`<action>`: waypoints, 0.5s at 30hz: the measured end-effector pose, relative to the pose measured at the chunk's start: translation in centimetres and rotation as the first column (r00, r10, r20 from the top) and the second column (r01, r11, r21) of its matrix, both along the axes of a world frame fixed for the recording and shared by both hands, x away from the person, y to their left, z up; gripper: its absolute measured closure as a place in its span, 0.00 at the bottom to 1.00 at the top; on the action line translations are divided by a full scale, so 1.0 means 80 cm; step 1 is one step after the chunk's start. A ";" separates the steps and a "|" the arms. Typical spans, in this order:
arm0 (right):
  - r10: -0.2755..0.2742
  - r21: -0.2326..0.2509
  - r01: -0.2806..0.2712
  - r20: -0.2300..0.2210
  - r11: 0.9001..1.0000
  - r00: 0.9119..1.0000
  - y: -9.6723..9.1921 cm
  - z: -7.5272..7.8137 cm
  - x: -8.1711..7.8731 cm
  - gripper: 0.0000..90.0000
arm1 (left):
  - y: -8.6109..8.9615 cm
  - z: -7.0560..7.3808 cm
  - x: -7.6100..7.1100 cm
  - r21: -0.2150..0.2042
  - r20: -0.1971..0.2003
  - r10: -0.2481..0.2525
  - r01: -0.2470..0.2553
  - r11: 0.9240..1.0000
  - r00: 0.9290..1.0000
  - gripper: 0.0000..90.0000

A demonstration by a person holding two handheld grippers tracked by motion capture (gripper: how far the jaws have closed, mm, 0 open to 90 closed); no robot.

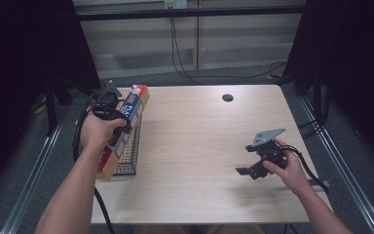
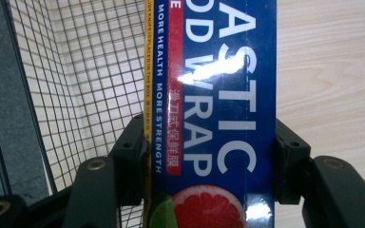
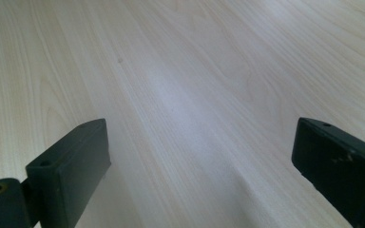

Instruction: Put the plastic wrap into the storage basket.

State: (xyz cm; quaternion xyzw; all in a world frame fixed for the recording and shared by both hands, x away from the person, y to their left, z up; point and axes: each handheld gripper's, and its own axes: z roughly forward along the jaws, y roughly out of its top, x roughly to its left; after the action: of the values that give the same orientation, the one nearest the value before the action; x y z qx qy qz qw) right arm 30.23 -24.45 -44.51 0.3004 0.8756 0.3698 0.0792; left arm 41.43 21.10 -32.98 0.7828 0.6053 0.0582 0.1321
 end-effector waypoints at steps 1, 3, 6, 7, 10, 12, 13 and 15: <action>0.003 0.003 -0.003 -0.001 1.000 1.000 0.000 0.000 0.000 0.06 | 0.001 -0.001 0.000 -0.008 -0.006 0.017 -0.017 1.000 1.000 0.49; 0.006 0.004 -0.006 -0.002 1.000 1.000 0.001 -0.002 0.001 0.06 | 0.003 -0.003 0.000 -0.005 -0.008 0.049 -0.049 0.999 0.999 0.49; 0.008 0.008 -0.008 -0.004 1.000 1.000 0.000 -0.001 0.001 0.06 | 0.008 -0.009 0.001 -0.018 -0.021 0.096 -0.097 0.995 0.995 0.49; 0.005 0.010 -0.005 -0.003 1.000 1.000 0.000 -0.001 0.001 0.06 | 0.008 -0.011 0.000 -0.022 -0.025 0.118 -0.119 0.993 0.993 0.49; 0.004 0.005 -0.004 -0.002 1.000 1.000 -0.001 0.001 0.002 0.06 | 0.015 -0.017 0.000 -0.016 -0.027 0.180 -0.180 0.983 0.983 0.48; 0.002 0.007 -0.002 0.001 1.000 1.000 -0.001 0.001 0.001 0.06 | 0.017 -0.021 0.000 -0.012 -0.028 0.217 -0.218 0.976 0.976 0.48; 0.005 0.008 -0.005 0.003 1.000 1.000 -0.001 0.001 0.000 0.06 | 0.020 -0.023 0.000 -0.013 -0.030 0.231 -0.231 0.973 0.973 0.48; 0.006 0.011 -0.006 0.000 1.000 1.000 -0.001 0.002 -0.001 0.06 | 0.022 -0.027 0.000 -0.023 -0.037 0.260 -0.261 0.965 0.965 0.48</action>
State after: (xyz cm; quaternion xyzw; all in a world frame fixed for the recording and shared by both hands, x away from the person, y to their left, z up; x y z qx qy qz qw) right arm 30.12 -24.53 -44.34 0.2983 0.8744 0.3750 0.0764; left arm 41.40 22.87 -35.16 0.6956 0.7057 0.0534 0.1238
